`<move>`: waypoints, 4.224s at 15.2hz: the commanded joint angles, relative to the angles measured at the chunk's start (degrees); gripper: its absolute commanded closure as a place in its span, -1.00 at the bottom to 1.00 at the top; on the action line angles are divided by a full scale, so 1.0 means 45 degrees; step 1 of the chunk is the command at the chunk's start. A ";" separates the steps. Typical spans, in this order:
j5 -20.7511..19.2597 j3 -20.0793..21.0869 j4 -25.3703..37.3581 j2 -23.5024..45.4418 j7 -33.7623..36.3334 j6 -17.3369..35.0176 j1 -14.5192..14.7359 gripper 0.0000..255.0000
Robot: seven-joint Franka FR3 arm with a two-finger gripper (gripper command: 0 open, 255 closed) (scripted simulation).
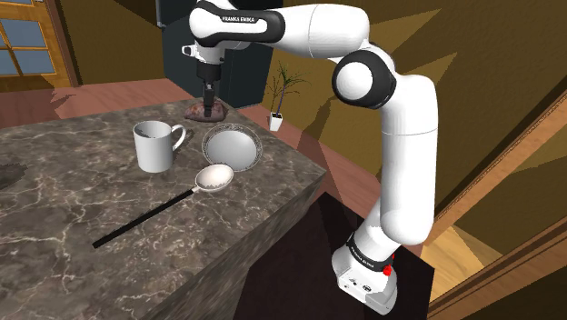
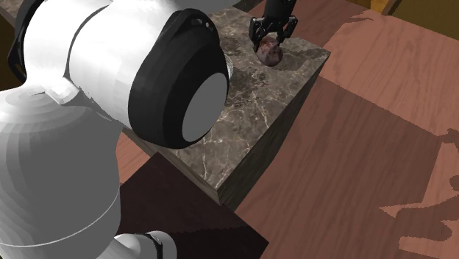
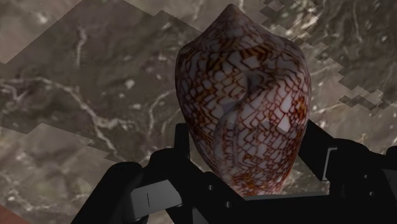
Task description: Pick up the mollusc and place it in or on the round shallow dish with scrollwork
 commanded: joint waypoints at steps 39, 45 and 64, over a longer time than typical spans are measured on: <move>0.0071 0.0364 -0.4139 -0.5583 0.1177 -0.1340 0.0697 1.00; 0.0257 0.0722 -0.7181 -0.8125 0.1803 -0.0773 0.1050 1.00; 0.0303 0.0758 -0.9298 -0.7938 0.1603 0.1522 0.1070 1.00</move>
